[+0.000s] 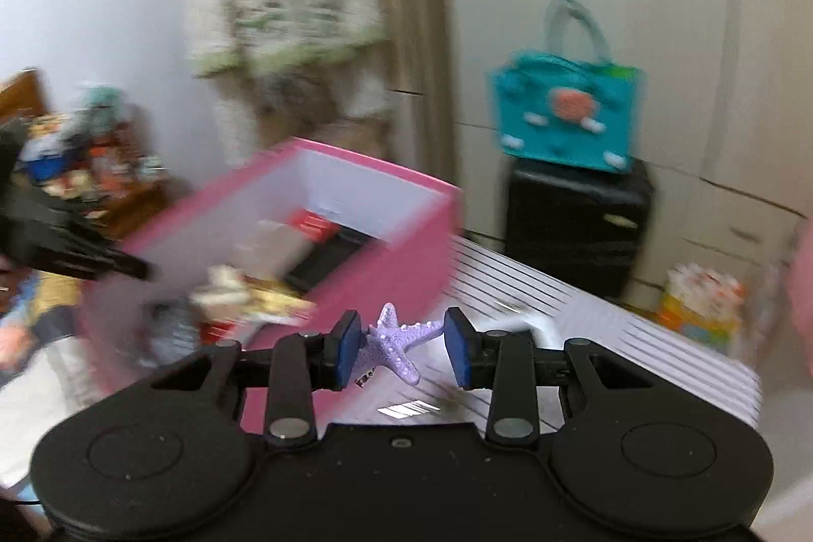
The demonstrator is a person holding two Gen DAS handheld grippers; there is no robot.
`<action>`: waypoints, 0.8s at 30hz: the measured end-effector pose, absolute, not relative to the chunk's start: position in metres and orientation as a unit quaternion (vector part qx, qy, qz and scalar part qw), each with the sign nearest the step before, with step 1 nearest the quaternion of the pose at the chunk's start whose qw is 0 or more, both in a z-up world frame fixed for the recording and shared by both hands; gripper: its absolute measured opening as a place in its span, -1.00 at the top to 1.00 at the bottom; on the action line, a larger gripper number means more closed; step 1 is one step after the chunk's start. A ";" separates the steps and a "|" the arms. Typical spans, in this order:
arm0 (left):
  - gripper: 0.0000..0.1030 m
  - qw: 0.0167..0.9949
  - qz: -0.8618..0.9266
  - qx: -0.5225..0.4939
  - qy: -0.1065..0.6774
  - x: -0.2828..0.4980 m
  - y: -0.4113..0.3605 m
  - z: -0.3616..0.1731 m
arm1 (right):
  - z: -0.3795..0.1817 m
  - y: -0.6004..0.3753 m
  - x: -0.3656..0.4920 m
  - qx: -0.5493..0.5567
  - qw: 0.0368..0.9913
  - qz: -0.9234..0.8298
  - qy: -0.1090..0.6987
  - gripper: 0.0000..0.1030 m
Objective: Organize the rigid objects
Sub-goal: 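Carry the lilac starfish into the box and open the right gripper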
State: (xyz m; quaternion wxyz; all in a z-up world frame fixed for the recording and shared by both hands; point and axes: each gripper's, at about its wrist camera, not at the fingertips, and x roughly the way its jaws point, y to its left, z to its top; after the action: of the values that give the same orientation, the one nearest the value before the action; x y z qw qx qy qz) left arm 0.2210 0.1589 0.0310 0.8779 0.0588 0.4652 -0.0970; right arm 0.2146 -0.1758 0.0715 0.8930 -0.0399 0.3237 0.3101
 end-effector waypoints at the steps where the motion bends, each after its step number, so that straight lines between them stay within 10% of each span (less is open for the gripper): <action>1: 0.92 0.878 -0.097 0.058 0.465 0.221 0.159 0.031 | 0.075 -0.164 0.214 -0.042 0.885 0.331 0.324 0.20; 24: 0.91 0.878 -0.110 0.053 0.463 0.220 0.164 0.031 | 0.006 -0.002 0.260 -0.107 0.744 0.459 0.473 0.27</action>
State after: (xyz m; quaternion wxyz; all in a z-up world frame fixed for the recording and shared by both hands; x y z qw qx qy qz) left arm 0.2202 0.1636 0.0309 0.8778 0.0529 0.4632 -0.1098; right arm 0.2603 -0.0016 0.0062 0.7441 -0.1072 0.4730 0.4594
